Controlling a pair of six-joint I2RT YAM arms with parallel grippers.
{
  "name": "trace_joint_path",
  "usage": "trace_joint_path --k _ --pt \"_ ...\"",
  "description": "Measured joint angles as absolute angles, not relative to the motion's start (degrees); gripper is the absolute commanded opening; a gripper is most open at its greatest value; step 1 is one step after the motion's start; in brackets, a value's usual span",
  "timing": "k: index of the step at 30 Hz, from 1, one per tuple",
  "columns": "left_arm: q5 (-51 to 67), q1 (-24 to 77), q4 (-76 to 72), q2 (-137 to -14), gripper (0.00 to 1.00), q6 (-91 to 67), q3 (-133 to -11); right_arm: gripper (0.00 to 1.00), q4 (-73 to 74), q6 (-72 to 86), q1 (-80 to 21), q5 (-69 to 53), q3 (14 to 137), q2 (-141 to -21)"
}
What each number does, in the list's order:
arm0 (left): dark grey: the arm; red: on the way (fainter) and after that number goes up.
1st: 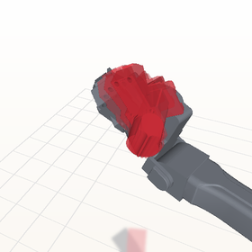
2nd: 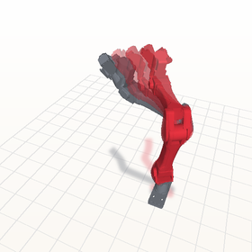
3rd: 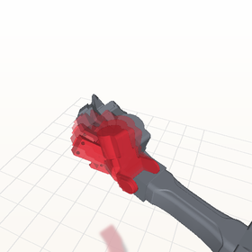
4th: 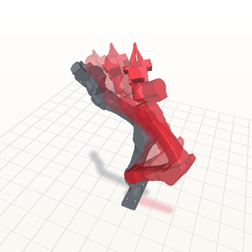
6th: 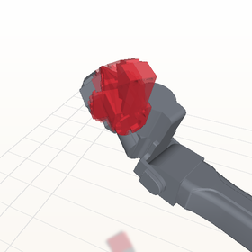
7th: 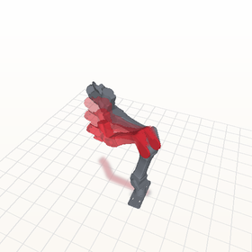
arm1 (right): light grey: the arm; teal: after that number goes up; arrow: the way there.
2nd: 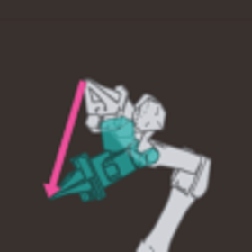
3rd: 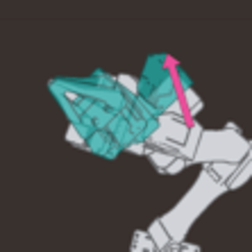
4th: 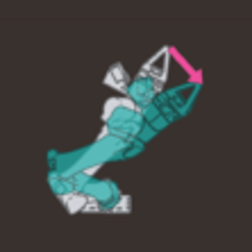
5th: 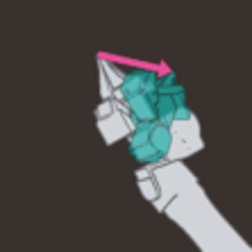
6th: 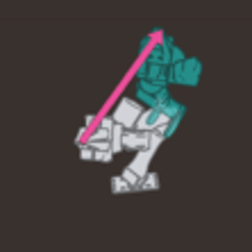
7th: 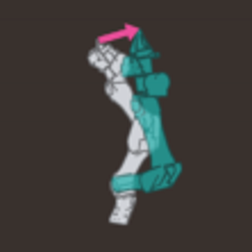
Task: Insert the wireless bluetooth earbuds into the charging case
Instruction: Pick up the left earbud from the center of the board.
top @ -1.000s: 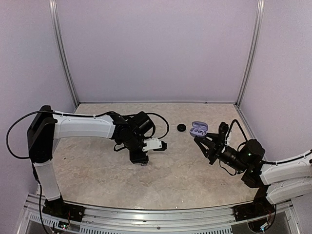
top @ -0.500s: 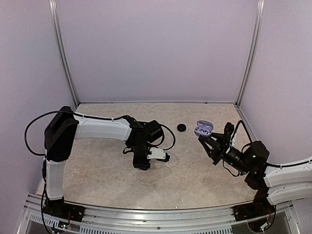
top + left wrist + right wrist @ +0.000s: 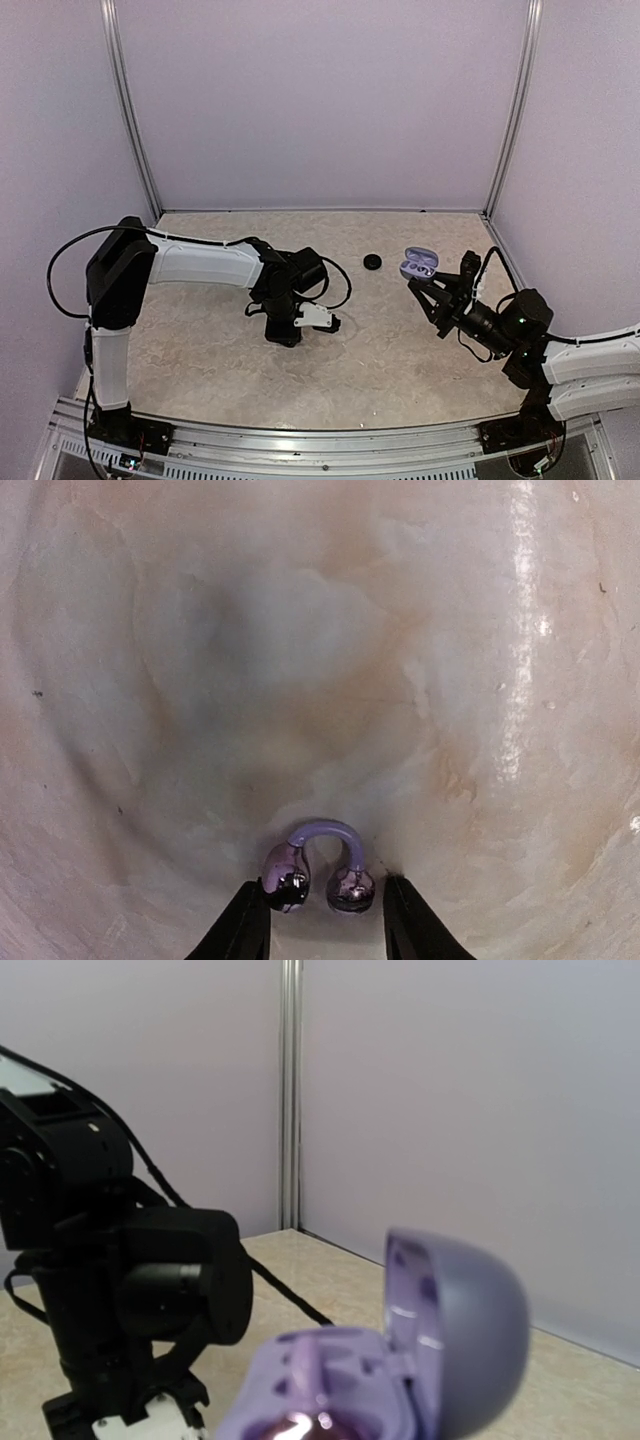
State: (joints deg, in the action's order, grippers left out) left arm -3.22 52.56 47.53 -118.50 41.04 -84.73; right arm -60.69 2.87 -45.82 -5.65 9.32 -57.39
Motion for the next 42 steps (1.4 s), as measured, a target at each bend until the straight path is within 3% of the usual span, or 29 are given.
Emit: trace_joint_path --k 3,4,6,7,14,23,42 --pt "-2.2 51.7 46.6 -117.6 0.33 40.8 -83.4 0.0 -60.6 2.9 -45.8 -5.6 9.3 -57.2" --pt "-1.7 51.5 46.3 -117.4 0.36 40.7 -83.0 0.0 -60.6 2.9 -45.7 -5.6 9.3 -57.1" --pt "-0.3 51.1 45.3 -116.9 0.51 40.5 -82.2 0.0 -60.5 2.9 -45.6 -5.5 9.3 -57.0" --pt "0.2 50.9 44.9 -116.6 0.55 40.2 -81.8 0.0 -60.3 2.9 -45.6 -5.5 9.3 -57.0" --pt "-0.5 51.0 42.9 -115.9 0.59 40.8 -80.7 0.0 -59.8 2.9 -45.6 -5.3 9.3 -56.4" --pt "-2.5 52.2 42.5 -116.7 0.56 42.8 -82.1 0.0 -59.8 2.9 -45.6 -5.3 9.3 -56.4" --pt "-1.3 52.2 41.8 -116.9 0.29 43.4 -81.8 0.0 -59.8 2.9 -45.5 -5.3 9.3 -56.4"
